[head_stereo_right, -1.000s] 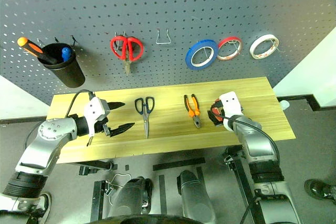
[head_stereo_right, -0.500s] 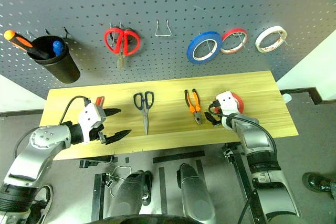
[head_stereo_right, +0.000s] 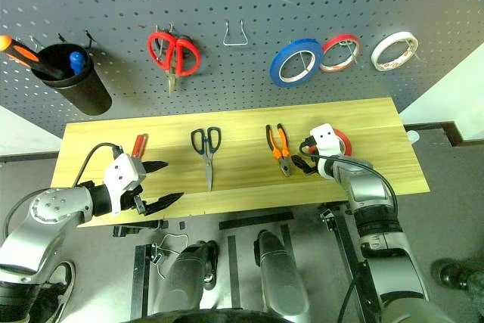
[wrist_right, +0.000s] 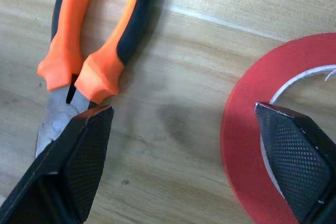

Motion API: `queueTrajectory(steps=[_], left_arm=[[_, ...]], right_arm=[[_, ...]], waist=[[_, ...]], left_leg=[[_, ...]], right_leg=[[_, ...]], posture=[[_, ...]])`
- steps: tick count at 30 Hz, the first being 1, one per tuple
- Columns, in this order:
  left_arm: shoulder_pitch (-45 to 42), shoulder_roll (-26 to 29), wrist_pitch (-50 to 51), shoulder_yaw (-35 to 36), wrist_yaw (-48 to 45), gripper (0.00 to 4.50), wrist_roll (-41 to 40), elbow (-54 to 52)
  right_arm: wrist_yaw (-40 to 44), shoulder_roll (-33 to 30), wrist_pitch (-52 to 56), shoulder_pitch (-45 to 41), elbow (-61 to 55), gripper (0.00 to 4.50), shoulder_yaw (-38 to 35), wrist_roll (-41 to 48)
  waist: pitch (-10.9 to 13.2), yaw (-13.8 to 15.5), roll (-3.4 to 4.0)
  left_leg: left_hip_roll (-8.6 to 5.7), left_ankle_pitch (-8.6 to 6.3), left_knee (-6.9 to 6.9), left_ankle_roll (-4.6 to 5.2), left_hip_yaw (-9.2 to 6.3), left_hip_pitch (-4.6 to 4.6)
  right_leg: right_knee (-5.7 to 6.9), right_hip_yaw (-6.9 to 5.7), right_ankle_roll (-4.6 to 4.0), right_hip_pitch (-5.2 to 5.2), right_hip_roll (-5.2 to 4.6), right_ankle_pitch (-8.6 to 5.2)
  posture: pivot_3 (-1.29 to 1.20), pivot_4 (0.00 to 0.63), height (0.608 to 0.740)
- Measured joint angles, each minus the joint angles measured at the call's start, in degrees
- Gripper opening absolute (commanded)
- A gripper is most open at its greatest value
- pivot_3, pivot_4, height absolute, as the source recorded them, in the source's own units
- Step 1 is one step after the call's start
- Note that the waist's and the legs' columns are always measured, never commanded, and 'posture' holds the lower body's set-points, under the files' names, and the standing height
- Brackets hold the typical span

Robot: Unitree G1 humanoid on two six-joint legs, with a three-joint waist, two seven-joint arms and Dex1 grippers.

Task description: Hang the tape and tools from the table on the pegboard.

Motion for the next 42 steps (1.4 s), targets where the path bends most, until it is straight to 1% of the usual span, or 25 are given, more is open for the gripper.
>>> queueTrajectory(steps=[8, 13, 19, 23, 30, 36, 40, 42], left_arm=[[-1.0, 0.2, -0.2, 0.1, 0.0, 4.47, 0.1, 0.8], [-1.1, -0.5, -1.2, 0.0, 0.0, 4.47, 0.1, 1.6], [-0.8, -1.2, -2.5, 0.1, -0.3, 4.47, 0.0, 5.4], [-0.7, -1.2, -3.7, 0.1, -0.7, 4.47, 0.0, 5.5], [-0.5, -1.5, -4.0, 0.1, -0.8, 4.47, 0.0, 6.4], [-0.7, -1.4, -3.9, 0.1, -0.9, 4.47, 0.0, 6.4], [-0.9, -1.3, -3.6, 0.1, -1.0, 4.47, 0.0, 6.1], [-0.9, -1.2, -3.5, 0.1, -1.1, 4.47, 0.0, 5.5]], right_arm=[[0.7, -0.1, -1.8, 0.7, -0.1, 4.5, -0.5, 0.2], [1.8, -0.3, -1.1, 4.2, -4.5, 4.5, -1.0, 1.4], [7.1, -0.8, 0.2, 11.4, -14.4, 4.5, -1.3, 5.7], [7.1, -0.8, -0.1, 11.8, -17.5, 4.5, -3.1, 6.5], [3.0, -0.6, -2.8, 10.3, -17.5, 4.5, -5.5, 6.3], [0.3, -0.6, -2.0, 10.1, -15.3, 4.5, -4.7, 4.0], [-1.3, -0.9, -1.4, 8.5, -12.0, 4.5, -3.6, 1.9], [-2.0, -1.1, -1.3, 7.6, -10.2, 4.5, -3.4, 1.1]], waist=[[0.0, 0.1, 0.02], [0.1, 0.1, 0.07], [0.2, 0.0, 0.16], [0.3, 0.0, 0.14], [0.6, 0.0, 0.13], [0.8, 0.1, 0.13], [1.1, -0.1, 0.14], [1.1, 0.0, 0.19]], left_leg=[[-0.01, 0.0, -0.05, -0.01, -0.02, -0.06], [-0.01, 0.0, -0.09, -0.01, -0.08, -0.11], [-0.01, 0.0, -0.1, -0.01, -0.1, -0.14], [-0.01, 0.01, -0.09, -0.04, -0.11, -0.14], [0.0, 0.01, -0.12, -0.04, -0.12, -0.24], [-0.01, 0.02, -0.13, -0.04, -0.13, -0.28], [-0.01, 0.02, -0.13, -0.04, -0.13, -0.31], [-0.02, 0.03, -0.13, -0.07, -0.13, -0.55]], right_leg=[[-0.12, -0.07, 0.01, -0.01, -0.05, 0.0], [-0.16, -0.15, 0.01, -0.04, -0.08, 0.0], [-0.17, -0.15, 0.01, -0.05, -0.09, 0.0], [-0.17, -0.16, 0.02, -0.05, -0.09, 0.01], [-0.23, -0.17, 0.02, -0.15, -0.1, 0.0], [-0.26, -0.18, 0.02, -0.17, -0.14, 0.0], [-0.26, -0.18, 0.02, -0.22, -0.13, 0.01], [-0.23, -0.2, 0.01, -0.5, -0.13, 0.01]], posture=[[0.12, 0.341, 0.74], [0.12, 0.331, 0.74], [0.11, 0.336, 0.74], [0.11, 0.34, 0.74], [0.11, 0.345, 0.74], [0.11, 0.353, 0.74], [0.12, 0.359, 0.74], [0.12, 0.36, 0.74]])
